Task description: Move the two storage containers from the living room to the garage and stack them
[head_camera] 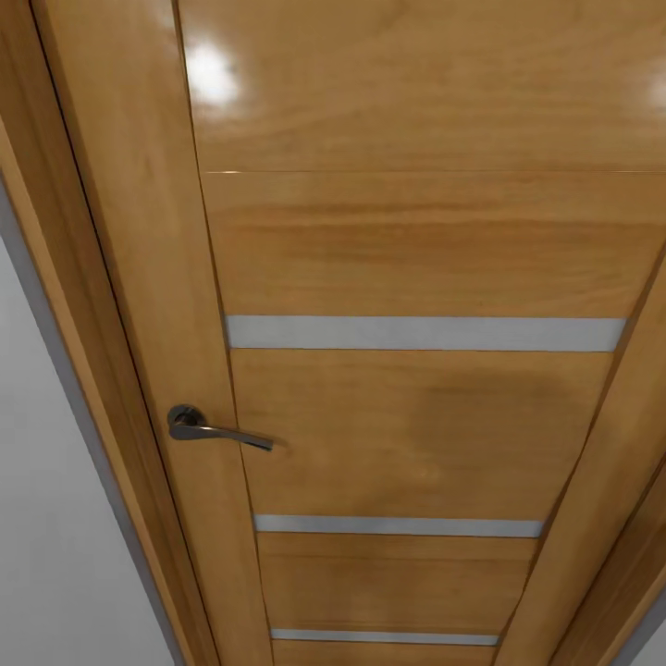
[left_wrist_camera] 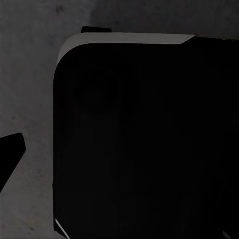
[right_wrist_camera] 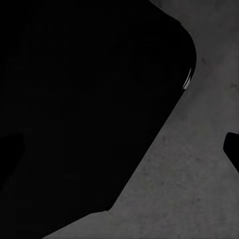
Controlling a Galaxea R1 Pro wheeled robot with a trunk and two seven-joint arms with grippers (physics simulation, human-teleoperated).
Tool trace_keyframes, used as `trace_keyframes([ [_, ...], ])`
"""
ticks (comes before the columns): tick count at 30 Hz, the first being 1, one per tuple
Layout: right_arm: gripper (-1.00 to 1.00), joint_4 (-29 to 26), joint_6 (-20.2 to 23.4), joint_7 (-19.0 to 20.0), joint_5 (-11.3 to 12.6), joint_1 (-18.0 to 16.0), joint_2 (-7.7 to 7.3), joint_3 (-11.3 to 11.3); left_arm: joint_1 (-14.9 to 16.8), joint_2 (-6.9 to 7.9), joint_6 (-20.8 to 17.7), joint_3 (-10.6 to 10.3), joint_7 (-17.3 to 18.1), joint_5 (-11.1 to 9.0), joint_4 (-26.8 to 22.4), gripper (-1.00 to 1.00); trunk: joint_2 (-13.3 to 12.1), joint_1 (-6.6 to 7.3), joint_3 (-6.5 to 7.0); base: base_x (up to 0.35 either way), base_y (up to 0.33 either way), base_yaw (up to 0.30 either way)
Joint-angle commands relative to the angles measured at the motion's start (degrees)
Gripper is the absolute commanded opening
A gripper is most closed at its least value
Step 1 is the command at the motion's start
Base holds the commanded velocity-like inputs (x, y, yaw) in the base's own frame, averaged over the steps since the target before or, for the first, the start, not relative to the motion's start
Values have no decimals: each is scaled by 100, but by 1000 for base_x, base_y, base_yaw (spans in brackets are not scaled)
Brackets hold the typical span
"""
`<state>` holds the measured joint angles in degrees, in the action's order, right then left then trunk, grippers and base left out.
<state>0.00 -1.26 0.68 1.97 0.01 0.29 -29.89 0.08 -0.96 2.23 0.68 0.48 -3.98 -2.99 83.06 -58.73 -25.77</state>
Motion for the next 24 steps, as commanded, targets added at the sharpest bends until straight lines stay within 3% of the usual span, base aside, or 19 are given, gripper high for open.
trace_keyframes([
  [1, 100, 0, -11, 7, 22, -1, 1, -22, 1, -1, 14, 3, 5, -42, 1, 100, 2, 0, -4, 0, 0, 0],
  [14, 100, -8, -302, -72, -65, -1, -16, -60, 1, -15, 14, 11, -12, -56, 9, 100, 2, 0, -4, 0, 0, 0],
  [24, 100, -8, -286, -53, -13, -1, -3, -53, 1, -18, 14, 11, -10, -58, 9, 100, 2, 0, -4, 0, 0, 0],
])
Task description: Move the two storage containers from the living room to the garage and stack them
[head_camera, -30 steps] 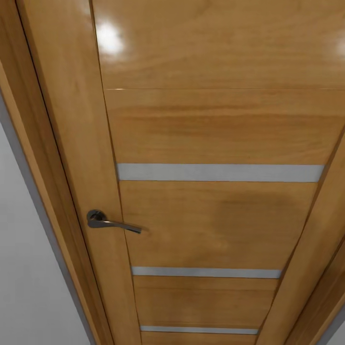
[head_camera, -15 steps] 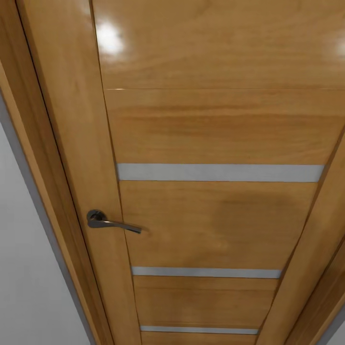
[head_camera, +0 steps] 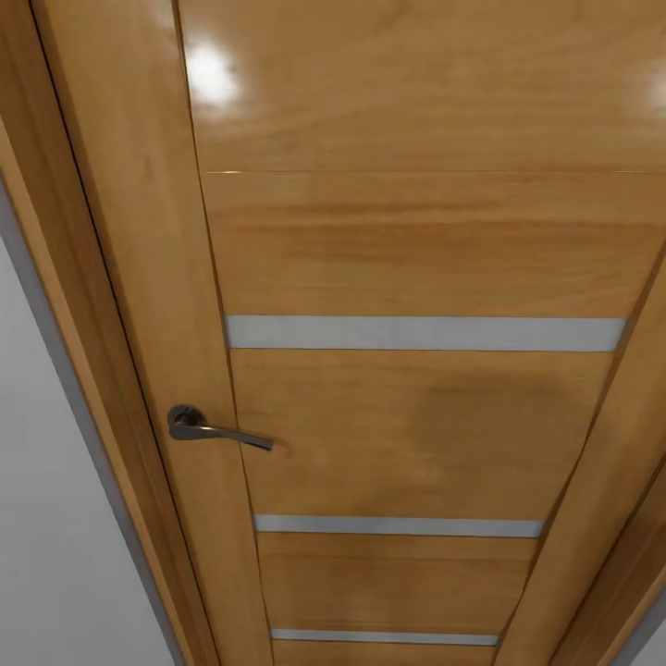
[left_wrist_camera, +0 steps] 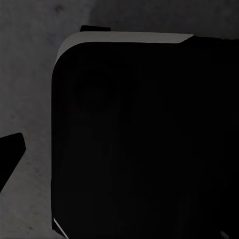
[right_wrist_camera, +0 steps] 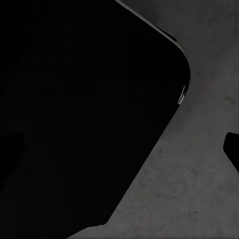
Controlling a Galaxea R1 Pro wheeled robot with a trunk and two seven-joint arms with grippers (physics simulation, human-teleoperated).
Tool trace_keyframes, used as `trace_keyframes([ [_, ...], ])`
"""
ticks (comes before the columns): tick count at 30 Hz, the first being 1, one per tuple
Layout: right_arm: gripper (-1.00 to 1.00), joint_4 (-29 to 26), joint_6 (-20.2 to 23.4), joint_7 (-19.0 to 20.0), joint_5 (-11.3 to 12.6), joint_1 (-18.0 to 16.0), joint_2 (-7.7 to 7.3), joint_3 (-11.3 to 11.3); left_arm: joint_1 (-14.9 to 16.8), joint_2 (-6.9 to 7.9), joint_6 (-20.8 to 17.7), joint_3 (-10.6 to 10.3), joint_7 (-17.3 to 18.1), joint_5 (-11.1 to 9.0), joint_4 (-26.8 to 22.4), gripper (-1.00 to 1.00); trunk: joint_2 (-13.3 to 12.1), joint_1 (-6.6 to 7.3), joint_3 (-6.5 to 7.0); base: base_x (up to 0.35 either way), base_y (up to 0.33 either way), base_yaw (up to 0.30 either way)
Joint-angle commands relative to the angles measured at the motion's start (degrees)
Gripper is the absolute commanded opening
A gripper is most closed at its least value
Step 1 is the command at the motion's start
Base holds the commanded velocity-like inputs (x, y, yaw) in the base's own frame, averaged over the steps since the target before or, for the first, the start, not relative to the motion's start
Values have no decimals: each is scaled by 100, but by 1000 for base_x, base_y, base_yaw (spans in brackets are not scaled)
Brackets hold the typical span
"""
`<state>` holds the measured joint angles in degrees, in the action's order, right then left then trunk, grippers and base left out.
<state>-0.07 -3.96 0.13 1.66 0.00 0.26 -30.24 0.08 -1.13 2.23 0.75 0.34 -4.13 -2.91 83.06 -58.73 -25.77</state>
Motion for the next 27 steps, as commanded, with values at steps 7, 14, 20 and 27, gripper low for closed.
trace_keyframes([
  [7, 100, 1, 18, 57, -21, 0, 0, -25, 1, -1, 14, 4, 5, -39, 1, 100, 2, 0, -4, 0, 0, 0],
  [14, 100, -1, 0, 11, 8, 0, -7, -24, 1, 0, 14, 4, 4, -40, 1, 100, 2, 0, -4, 0, 0, 0],
  [20, 100, -131, -37, -41, -41, 0, -14, -38, 1, -5, 14, 4, 8, -40, 1, 100, 2, 0, -4, 0, 0, 0],
  [27, 100, -1181, 31, -274, -132, -7, -66, -74, 1, -9, 14, 4, 10, -40, 1, 100, 2, 0, -4, 0, 0, 0],
])
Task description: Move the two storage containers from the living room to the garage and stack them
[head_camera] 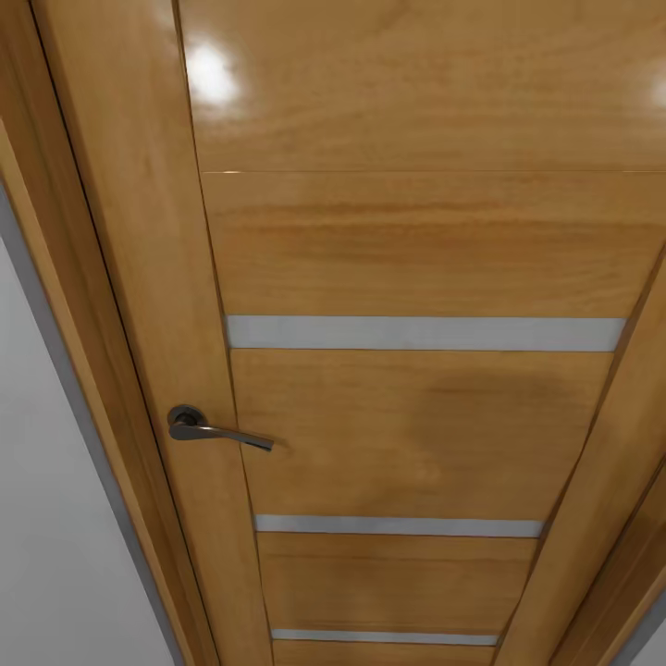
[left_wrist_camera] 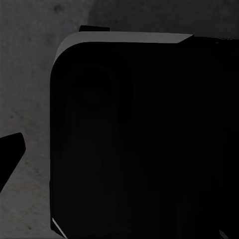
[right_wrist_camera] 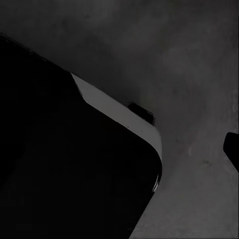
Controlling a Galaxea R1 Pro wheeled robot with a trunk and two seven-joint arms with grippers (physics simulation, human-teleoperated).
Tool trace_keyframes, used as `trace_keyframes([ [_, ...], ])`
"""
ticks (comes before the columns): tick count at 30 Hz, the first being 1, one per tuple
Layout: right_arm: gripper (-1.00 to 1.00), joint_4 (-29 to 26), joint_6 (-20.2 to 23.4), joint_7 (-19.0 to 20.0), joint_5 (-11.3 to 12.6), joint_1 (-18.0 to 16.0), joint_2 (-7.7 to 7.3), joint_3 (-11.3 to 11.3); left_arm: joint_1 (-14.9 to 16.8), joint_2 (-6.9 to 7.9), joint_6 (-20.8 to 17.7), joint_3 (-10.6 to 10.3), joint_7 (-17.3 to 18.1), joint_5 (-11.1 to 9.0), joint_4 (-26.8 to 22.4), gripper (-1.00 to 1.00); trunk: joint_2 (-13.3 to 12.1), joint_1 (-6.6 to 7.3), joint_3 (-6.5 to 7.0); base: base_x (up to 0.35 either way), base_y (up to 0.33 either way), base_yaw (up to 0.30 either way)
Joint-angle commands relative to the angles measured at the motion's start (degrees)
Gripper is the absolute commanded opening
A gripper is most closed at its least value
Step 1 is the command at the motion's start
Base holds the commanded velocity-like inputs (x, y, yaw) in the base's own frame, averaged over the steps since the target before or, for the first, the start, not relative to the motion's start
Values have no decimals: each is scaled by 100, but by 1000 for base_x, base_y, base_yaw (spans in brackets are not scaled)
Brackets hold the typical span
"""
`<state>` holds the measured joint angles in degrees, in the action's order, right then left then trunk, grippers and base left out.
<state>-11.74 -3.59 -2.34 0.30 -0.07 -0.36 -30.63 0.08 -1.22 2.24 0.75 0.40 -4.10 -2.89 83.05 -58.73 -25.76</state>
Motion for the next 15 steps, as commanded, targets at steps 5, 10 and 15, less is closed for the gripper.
trace_keyframes([
  [5, 100, -1081, 225, -375, -295, -1, -38, -40, 1, -1, 13, 4, 4, -40, -1, 100, 3, 0, -5, 0, 0, 0],
  [10, 100, -2115, 539, -661, -420, -1, -72, -33, 1, -1, 13, 4, 4, -39, -1, 100, 3, 0, -5, 0, 0, 0],
  [15, 100, -2775, 666, -881, -443, -1, -184, -24, 1, -1, 13, 4, 4, -38, -1, 100, 3, 0, -5, 0, 0, 0],
])
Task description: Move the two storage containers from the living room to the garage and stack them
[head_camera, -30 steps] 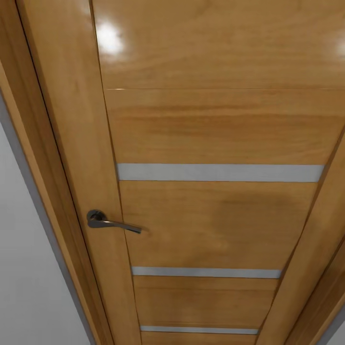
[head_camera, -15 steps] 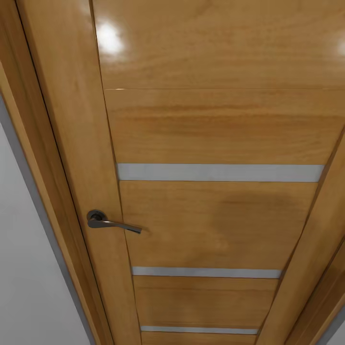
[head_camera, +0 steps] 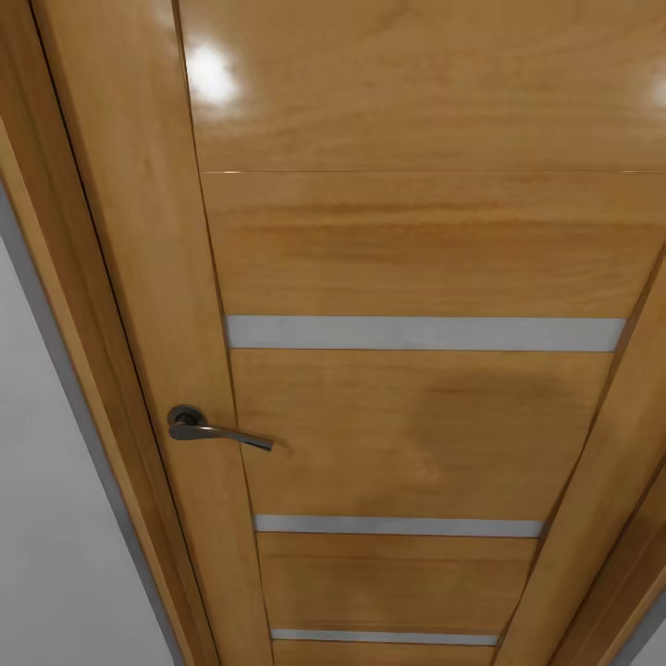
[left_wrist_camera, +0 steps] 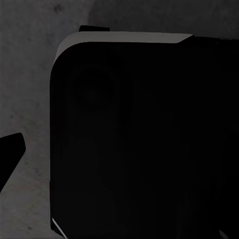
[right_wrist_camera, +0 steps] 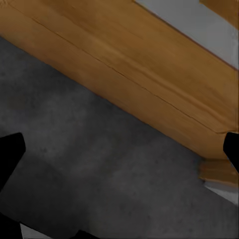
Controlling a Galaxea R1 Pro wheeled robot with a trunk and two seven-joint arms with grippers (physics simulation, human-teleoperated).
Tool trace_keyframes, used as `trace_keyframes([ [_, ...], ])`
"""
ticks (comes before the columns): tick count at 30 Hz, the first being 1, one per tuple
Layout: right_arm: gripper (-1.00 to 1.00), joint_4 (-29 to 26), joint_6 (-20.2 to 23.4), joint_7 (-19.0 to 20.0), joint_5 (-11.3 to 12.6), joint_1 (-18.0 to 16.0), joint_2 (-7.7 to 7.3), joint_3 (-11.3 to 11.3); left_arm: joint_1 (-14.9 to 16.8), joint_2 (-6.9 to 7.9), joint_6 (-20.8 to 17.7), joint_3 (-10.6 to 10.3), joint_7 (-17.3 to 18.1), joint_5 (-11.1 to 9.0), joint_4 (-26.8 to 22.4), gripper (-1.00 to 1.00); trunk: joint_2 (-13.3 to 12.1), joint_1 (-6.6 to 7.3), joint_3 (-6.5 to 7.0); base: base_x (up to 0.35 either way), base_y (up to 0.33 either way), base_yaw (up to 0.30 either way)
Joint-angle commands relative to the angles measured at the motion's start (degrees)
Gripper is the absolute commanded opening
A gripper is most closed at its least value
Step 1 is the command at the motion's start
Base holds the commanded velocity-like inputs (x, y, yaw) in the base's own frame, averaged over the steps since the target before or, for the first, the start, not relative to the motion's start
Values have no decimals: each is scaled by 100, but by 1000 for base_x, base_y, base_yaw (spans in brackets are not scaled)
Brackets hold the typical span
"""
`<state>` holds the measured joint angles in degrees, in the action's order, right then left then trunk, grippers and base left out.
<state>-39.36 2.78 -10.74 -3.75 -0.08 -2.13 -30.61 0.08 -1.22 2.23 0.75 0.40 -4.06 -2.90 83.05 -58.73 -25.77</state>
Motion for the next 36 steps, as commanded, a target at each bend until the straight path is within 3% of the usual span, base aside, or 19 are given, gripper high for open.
trace_keyframes([
  [1, 100, -135, 42, -123, -41, -1, -24, -25, 1, -1, 14, 4, 4, -42, 0, 100, 3, 0, -5, 0, 0, 0],
  [6, 100, -638, 89, -448, -59, -1, -60, -24, 1, -1, 14, 4, 4, -42, 0, 100, 3, 0, -5, 0, 0, 0],
  [12, 100, -1235, 339, -565, -76, -3, -74, -24, 1, -1, 14, 4, 4, -42, 0, 100, 3, 0, -5, 0, 0, 0],
  [22, 100, -2590, 765, -847, -491, -9, -150, 25, 1, -1, 14, 4, 4, -42, 0, 100, 3, 0, -5, 0, 0, 0],
  [29, 100, -3068, 809, -1163, -531, -9, -255, 28, 1, -1, 14, 4, 4, -42, 0, 100, 3, 0, -5, 0, 0, 0],
  [31, 100, -3233, 811, -1400, -538, -9, -261, 30, 1, -1, 14, 4, 4, -42, 0, 100, 3, 0, -5, 0, 0, 0],
  [36, 100, -3440, 810, -1561, -547, -11, -268, 45, 1, -5, 14, 4, 4, -42, 0, 100, 3, 0, -5, 0, 0, 0],
])
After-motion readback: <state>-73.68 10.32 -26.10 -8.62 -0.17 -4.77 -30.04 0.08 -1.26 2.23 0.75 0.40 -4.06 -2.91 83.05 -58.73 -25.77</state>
